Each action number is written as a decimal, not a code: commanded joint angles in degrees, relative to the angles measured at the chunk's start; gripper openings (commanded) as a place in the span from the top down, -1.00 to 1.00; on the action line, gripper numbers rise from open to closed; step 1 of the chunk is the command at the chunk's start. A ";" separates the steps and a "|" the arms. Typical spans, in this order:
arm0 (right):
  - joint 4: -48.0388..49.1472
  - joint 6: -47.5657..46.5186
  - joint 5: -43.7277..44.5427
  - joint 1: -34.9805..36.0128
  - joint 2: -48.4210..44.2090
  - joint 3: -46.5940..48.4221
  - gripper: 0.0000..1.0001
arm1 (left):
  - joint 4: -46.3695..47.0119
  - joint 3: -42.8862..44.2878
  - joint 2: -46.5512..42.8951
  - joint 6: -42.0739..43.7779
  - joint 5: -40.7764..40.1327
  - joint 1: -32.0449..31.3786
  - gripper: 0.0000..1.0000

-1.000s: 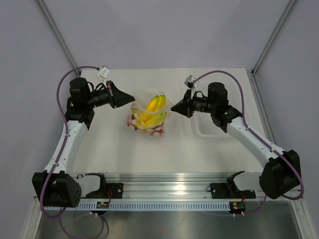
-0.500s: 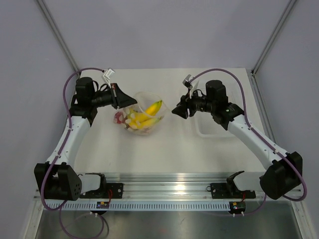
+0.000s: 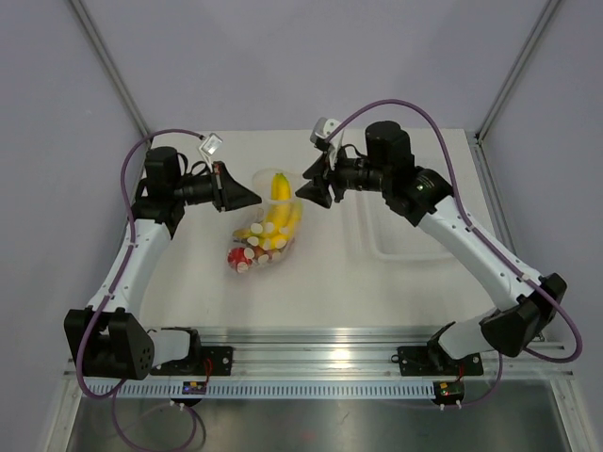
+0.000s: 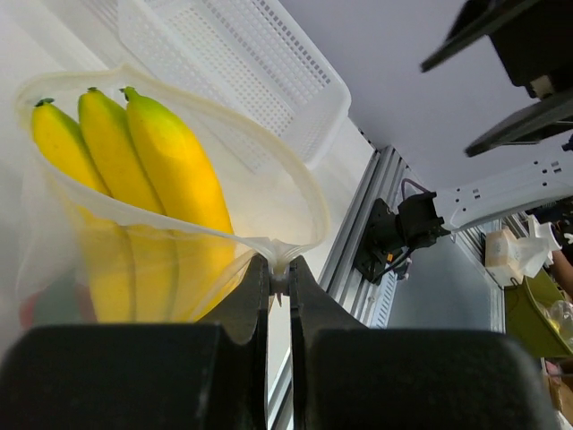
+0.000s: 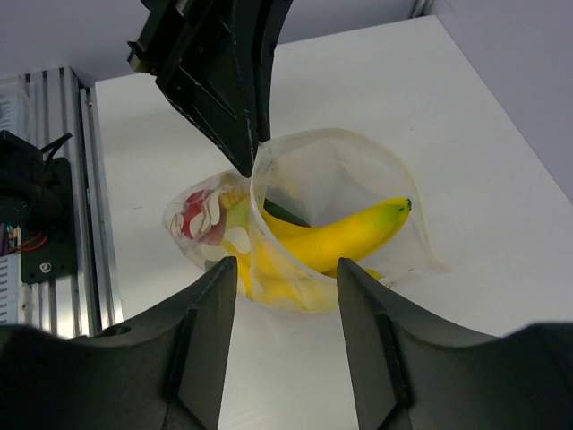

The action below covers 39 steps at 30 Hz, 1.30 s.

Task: Place the food in the zip-top bag and seal the zipper
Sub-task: Adjust the zipper food storage bag at the center of the board.

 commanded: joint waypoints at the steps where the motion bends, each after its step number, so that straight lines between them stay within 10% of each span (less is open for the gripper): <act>1: -3.08 -3.65 -0.80 1.00 4.63 4.40 -0.11 | -0.08 2.82 -0.88 4.45 5.70 -0.23 1.00; 11: -12.03 2.06 6.41 1.09 19.92 22.07 0.14 | 0.53 3.26 -0.62 4.54 6.33 -0.23 1.00; 39: 9.31 18.66 -2.38 5.21 19.05 -3.06 0.47 | 7.39 2.65 -0.09 -1.08 4.92 -1.28 1.00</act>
